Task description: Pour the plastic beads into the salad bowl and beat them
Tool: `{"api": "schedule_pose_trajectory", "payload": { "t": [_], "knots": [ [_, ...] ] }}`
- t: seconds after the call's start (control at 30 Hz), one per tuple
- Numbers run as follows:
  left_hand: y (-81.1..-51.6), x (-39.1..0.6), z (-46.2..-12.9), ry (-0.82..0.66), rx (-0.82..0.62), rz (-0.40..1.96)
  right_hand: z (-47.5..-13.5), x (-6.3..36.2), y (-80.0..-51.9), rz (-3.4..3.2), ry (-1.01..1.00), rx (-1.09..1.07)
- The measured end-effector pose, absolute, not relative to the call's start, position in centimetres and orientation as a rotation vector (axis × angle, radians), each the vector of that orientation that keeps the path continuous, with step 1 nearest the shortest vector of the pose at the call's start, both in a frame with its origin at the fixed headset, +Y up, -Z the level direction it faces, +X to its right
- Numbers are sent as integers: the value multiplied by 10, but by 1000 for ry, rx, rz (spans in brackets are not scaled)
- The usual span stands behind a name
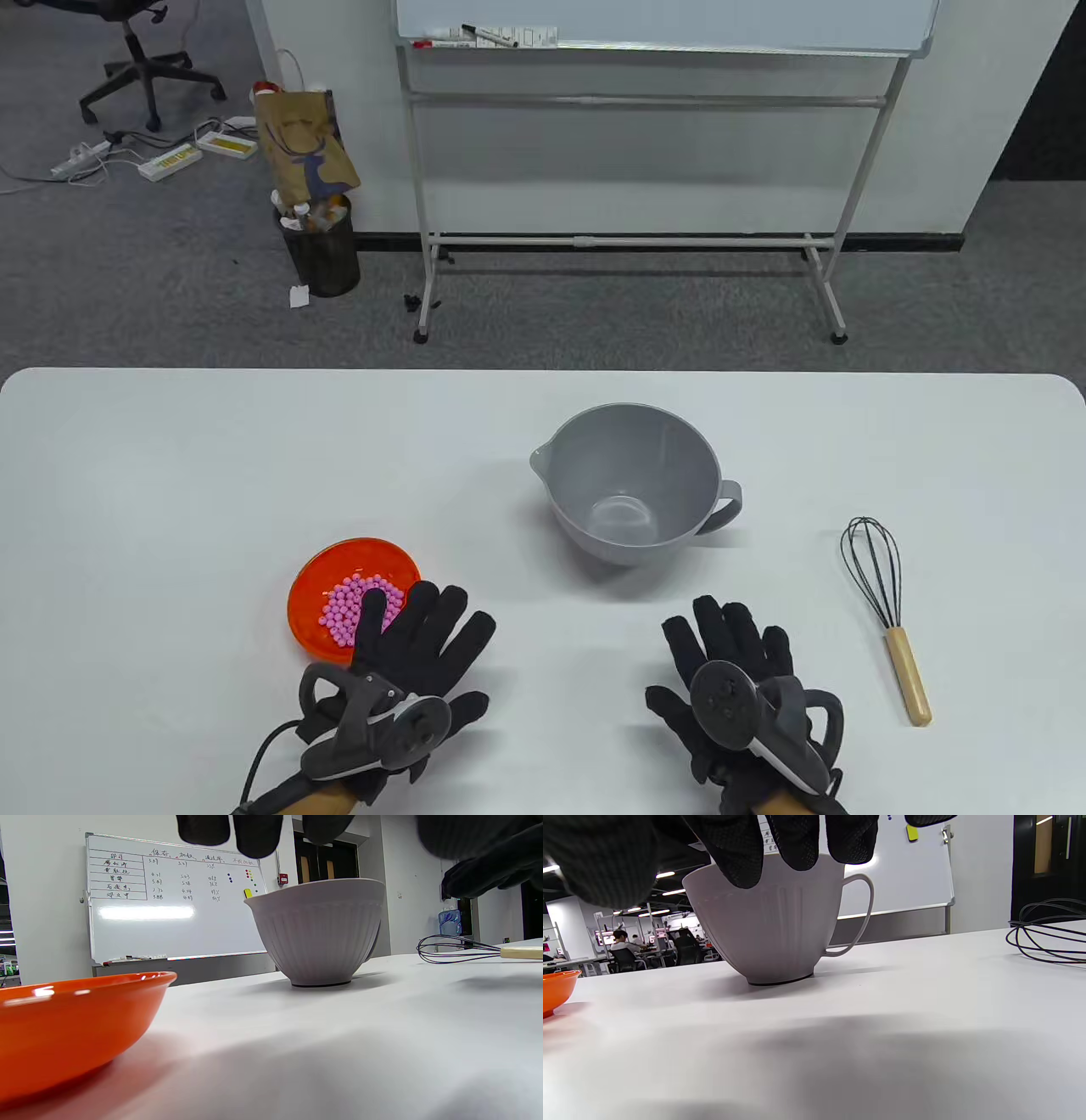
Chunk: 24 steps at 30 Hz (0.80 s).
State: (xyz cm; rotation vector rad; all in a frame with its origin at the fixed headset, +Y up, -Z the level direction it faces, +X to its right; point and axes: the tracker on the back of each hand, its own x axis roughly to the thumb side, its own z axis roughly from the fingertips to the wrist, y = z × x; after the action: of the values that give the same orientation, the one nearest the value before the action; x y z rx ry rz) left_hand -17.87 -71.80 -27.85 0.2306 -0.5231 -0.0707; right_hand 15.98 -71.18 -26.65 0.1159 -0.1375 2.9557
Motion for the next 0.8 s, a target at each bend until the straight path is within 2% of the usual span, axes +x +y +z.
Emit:
{"api": "schedule_pose_trajectory", "payload": {
  "t": [0.6,0.8],
  "knots": [
    [-723,-183,-281,-506,195,-62,-263,163,-708,2931,-161,93],
    [-722,-189,-282,-485,199,-59,-274,156,-693,2878,-183,91]
  ]
}}
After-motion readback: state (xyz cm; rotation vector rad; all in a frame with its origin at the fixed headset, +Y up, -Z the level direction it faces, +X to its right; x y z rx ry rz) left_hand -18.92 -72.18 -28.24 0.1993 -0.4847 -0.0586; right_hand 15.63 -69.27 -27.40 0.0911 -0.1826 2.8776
